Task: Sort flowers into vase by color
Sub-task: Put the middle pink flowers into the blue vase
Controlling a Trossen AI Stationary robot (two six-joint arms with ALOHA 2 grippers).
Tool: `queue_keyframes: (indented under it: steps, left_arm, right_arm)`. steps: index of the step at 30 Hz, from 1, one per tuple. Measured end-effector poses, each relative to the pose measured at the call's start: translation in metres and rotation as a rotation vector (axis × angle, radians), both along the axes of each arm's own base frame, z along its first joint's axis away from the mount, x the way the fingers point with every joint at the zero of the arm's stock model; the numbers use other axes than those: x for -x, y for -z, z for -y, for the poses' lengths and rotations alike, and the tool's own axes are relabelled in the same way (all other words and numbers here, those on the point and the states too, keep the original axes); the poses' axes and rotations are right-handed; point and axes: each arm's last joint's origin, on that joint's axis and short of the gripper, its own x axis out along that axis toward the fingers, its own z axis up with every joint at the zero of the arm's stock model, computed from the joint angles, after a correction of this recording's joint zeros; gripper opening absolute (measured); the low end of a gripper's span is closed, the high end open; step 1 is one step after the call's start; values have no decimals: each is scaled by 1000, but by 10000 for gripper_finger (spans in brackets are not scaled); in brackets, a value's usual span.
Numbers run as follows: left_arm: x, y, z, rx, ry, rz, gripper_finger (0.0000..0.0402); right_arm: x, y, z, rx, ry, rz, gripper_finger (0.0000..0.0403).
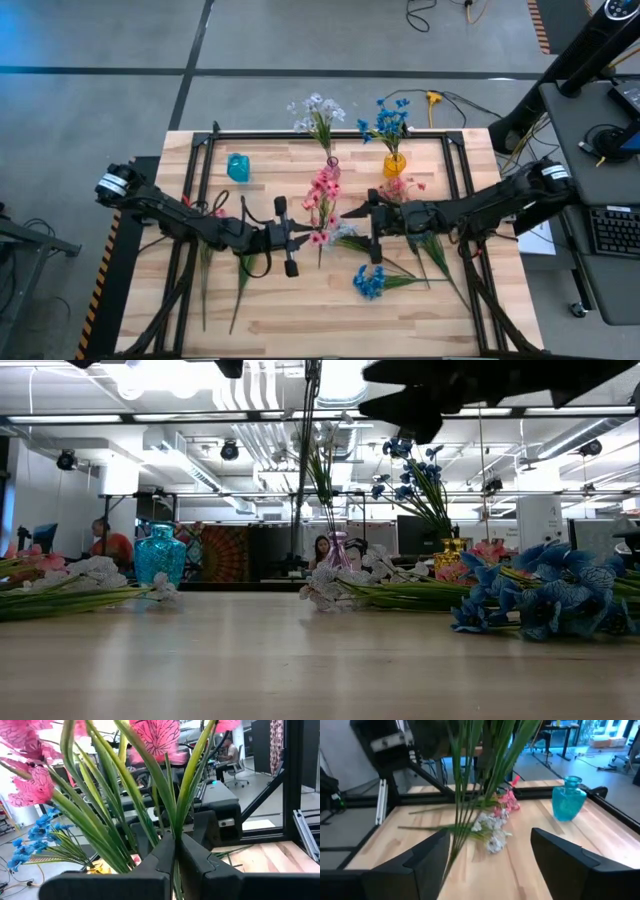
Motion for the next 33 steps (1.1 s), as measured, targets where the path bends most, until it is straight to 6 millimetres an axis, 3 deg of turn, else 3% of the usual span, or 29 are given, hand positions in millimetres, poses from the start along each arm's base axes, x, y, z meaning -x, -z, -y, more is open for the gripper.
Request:
queue_keyframes:
  steps: [7, 15, 19, 29, 33]
  left_arm:
    - [-12, 2, 4, -41, -9, -2, 0]
    - [-16, 3, 4, -49, -20, -8, 0]
    - [-15, 5, 4, -50, -33, -16, 0]
    - [-15, 7, 3, -43, -37, -18, 0]
    - [-15, 7, 3, -40, -39, -17, 0]
  right_arm:
    - [-28, 5, -6, -35, 1, -28, 292]
    - [-44, 12, -9, -68, 0, 4, 266]
    - [-44, 11, -8, -76, 9, 9, 222]
    - [-44, 9, -8, -65, 7, 28, 60]
    - [-44, 9, -9, -48, 4, 28, 18]
